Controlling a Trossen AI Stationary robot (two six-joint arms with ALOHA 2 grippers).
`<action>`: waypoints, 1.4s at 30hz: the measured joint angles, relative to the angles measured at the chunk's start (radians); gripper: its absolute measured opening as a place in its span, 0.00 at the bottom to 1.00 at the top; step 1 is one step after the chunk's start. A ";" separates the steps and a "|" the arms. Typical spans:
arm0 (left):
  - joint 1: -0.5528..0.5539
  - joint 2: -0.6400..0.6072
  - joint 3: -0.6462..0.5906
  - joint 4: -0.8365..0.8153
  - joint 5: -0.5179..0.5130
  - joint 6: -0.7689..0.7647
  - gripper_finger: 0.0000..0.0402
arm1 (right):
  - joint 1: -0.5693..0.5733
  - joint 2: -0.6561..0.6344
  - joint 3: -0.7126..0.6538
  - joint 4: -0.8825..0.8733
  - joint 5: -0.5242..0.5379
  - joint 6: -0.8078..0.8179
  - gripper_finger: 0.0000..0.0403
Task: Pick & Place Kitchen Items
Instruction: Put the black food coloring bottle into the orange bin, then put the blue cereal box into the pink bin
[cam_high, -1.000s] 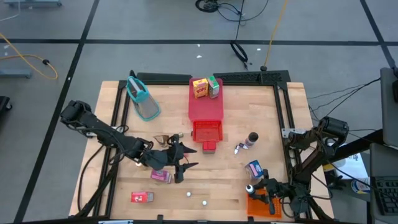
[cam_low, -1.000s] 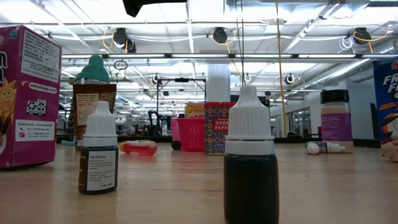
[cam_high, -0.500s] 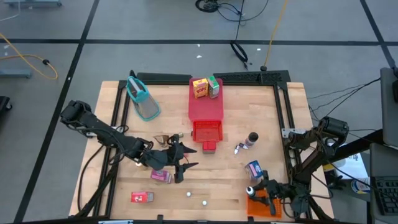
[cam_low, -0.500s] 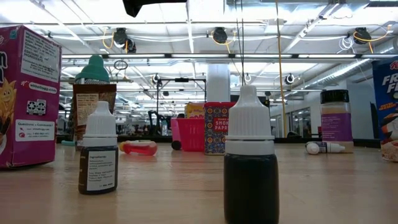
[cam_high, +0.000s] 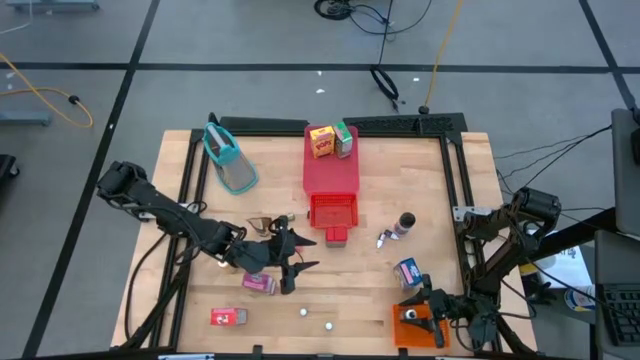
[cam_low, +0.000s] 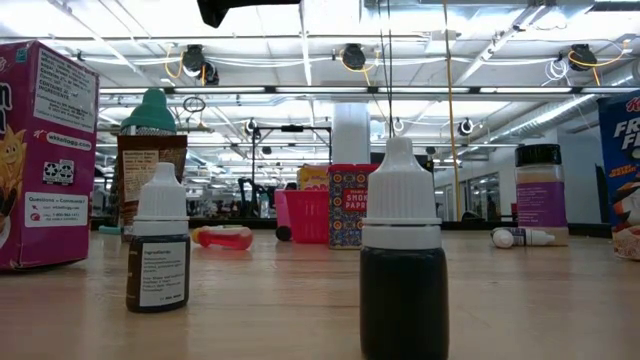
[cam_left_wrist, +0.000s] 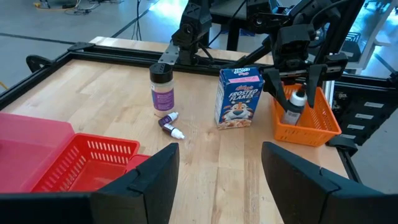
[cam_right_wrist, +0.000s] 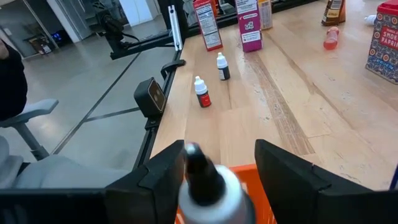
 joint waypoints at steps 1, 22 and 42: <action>0.000 0.000 0.000 0.000 0.000 0.000 0.57 | 0.000 0.000 0.000 0.000 0.000 0.000 0.48; 0.000 0.000 0.000 0.000 0.000 0.006 0.57 | 0.000 -0.174 0.000 0.016 0.059 -0.275 0.46; 0.000 0.000 0.000 0.000 0.000 0.014 0.57 | 0.022 -0.507 0.000 -0.515 0.081 -0.146 0.46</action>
